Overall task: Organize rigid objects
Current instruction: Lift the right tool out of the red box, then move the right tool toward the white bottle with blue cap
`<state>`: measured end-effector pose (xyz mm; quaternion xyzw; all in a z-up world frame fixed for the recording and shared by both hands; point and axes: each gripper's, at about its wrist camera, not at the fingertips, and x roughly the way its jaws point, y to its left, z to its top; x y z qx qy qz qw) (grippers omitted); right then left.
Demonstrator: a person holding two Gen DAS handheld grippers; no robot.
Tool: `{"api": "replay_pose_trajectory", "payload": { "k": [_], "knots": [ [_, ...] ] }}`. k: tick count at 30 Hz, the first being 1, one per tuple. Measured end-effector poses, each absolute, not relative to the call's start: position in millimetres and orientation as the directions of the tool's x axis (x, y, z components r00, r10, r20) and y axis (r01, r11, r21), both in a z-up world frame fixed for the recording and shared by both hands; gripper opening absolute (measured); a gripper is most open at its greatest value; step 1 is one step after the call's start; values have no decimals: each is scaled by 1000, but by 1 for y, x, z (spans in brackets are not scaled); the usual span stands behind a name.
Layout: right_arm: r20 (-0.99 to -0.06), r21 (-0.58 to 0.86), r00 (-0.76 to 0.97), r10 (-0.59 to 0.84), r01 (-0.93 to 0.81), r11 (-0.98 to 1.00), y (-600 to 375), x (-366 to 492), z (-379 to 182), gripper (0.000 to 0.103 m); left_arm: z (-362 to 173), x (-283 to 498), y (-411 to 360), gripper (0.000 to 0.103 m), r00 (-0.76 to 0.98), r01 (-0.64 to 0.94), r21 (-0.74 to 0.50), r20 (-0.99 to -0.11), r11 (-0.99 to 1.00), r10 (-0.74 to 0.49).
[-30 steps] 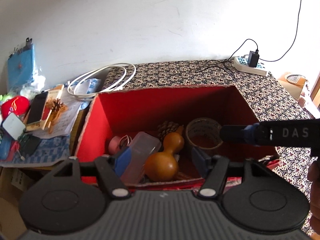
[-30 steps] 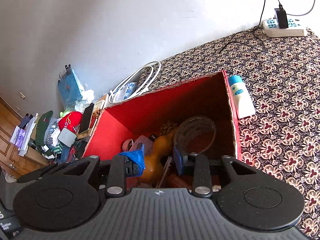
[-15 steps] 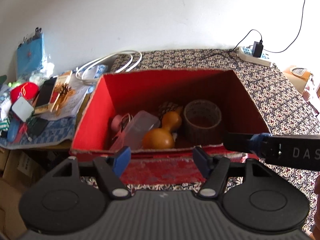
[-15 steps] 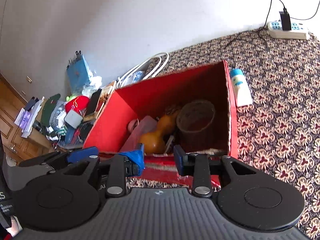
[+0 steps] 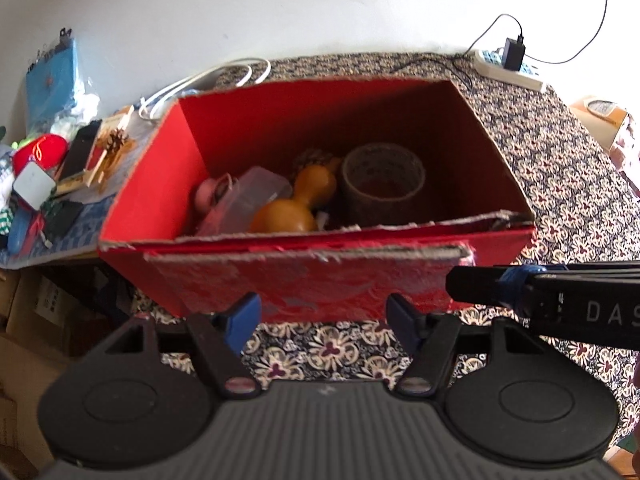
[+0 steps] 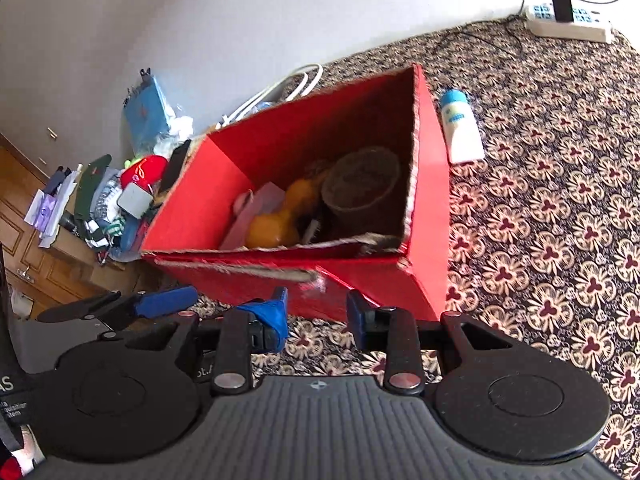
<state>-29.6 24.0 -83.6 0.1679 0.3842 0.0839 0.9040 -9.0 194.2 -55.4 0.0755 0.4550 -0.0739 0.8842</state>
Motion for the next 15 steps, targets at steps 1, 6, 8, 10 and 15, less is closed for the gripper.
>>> {"api": "replay_pose_trajectory", "payload": {
  "k": [1, 6, 8, 10, 15],
  "knots": [
    [-670, 369, 688, 280, -19, 929, 22, -30, -85, 15, -57, -9, 192, 69, 570, 201, 66, -819, 977, -62],
    [-688, 369, 674, 269, 6, 929, 11, -31, -92, 15, -65, -10, 178, 69, 552, 214, 73, -832, 974, -59],
    [-695, 374, 668, 266, 20, 927, 7, -31, -95, 15, -68, -9, 172, 69, 544, 220, 75, -837, 973, -59],
    [-701, 375, 664, 261, 32, 926, 2, -31, -97, 15, -71, -8, 167, 69, 536, 231, 79, -842, 970, -59],
    [-715, 364, 658, 236, 62, 929, -9, -33, -102, 15, -80, -7, 152, 69, 519, 265, 87, -852, 960, -66]
  ]
}}
